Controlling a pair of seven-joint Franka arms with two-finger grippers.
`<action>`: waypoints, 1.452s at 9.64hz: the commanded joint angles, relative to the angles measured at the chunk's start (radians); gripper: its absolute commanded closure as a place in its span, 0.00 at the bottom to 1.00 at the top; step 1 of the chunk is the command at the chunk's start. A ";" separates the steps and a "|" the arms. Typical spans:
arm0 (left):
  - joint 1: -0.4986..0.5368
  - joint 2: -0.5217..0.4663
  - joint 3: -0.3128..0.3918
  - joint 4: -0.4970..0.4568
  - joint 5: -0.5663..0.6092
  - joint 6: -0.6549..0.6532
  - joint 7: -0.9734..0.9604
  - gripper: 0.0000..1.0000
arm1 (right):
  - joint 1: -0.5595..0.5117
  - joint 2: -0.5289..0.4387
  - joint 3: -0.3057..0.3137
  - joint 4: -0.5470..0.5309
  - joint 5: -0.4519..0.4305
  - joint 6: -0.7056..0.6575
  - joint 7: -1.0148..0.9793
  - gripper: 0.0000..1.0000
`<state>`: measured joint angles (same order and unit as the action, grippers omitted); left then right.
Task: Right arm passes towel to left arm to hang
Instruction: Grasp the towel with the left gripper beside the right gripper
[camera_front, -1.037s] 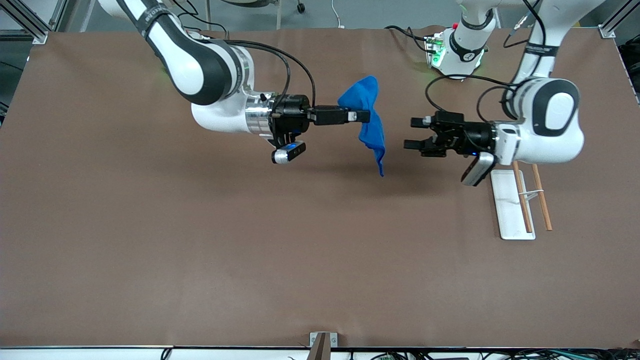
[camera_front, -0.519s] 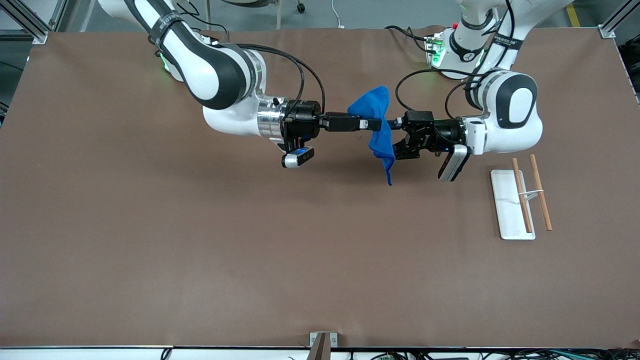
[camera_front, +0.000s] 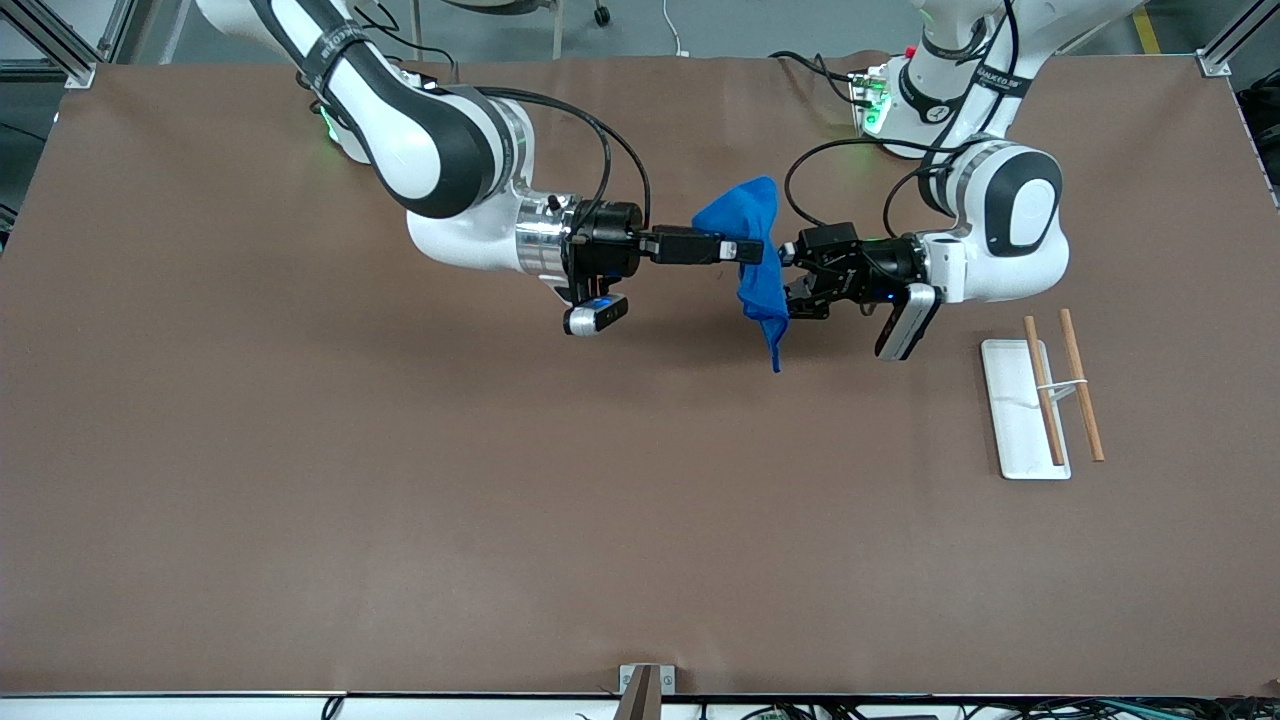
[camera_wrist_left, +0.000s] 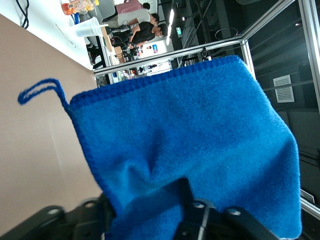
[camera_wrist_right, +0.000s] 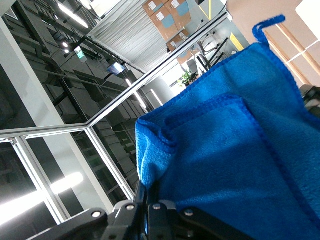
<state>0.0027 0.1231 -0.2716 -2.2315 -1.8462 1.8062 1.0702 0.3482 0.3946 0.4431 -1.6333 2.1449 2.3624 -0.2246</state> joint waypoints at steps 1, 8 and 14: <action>0.013 -0.011 -0.011 -0.043 -0.016 0.022 0.036 1.00 | -0.008 0.004 0.034 0.010 0.027 0.014 -0.030 1.00; 0.017 -0.030 0.008 -0.030 0.045 0.025 -0.022 1.00 | -0.011 0.003 0.034 0.006 0.026 0.014 -0.032 0.96; 0.019 -0.039 0.107 -0.005 0.259 0.027 -0.074 1.00 | -0.049 -0.129 0.063 -0.162 -0.066 0.248 -0.036 0.00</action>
<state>0.0210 0.0907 -0.1954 -2.2285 -1.6705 1.8101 1.0153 0.3442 0.3591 0.4924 -1.6751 2.1174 2.6132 -0.2528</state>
